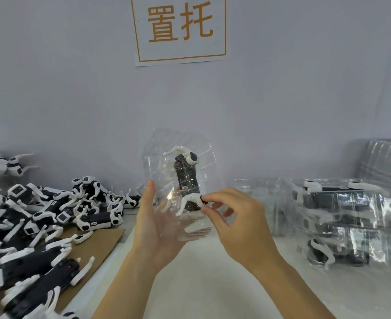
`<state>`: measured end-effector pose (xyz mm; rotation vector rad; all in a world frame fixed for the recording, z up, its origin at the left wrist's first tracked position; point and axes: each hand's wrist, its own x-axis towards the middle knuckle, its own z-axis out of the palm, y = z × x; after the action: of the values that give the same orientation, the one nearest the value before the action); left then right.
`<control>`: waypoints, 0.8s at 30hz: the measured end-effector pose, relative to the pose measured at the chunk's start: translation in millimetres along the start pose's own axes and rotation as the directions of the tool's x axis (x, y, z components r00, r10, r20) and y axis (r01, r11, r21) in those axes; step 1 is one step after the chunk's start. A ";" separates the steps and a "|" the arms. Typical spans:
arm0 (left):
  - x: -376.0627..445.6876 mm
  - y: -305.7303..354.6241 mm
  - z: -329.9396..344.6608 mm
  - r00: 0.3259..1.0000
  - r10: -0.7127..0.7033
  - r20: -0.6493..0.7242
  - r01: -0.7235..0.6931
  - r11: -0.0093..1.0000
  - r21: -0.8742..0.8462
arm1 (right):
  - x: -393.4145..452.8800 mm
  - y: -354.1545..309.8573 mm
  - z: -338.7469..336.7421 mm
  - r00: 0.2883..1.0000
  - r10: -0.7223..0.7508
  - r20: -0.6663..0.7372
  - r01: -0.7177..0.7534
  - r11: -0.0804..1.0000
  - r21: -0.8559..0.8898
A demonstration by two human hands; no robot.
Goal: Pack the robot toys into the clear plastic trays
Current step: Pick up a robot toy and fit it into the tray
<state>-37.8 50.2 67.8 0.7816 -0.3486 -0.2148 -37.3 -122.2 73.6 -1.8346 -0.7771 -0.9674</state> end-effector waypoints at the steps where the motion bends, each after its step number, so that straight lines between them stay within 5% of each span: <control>1: 0.2 0.0 -0.2 1.000 -0.009 0.008 0.009 1.000 -0.004 | 1.2 0.7 -1.5 1.000 -0.009 -0.003 0.009 1.000 -0.008; 11: 0.4 -0.9 2.2 0.997 -0.024 0.077 0.023 1.000 0.013 | 4.0 2.3 -9.9 1.000 -0.030 0.011 0.030 1.000 -0.004; 17: 0.9 -1.4 3.1 1.000 -0.012 -0.020 0.013 0.997 0.075 | 3.8 0.1 -16.4 0.998 0.026 0.064 -0.026 1.000 0.012; 24: -0.9 -7.5 11.3 0.997 -0.075 -0.025 0.079 0.975 0.210 | 9.0 -1.6 -20.6 0.992 0.023 -0.121 -0.026 1.000 -0.017</control>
<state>-43.3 38.0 69.6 1.0071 -0.3282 -0.2465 -40.3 -139.2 88.1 -1.7789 -0.6721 -1.0625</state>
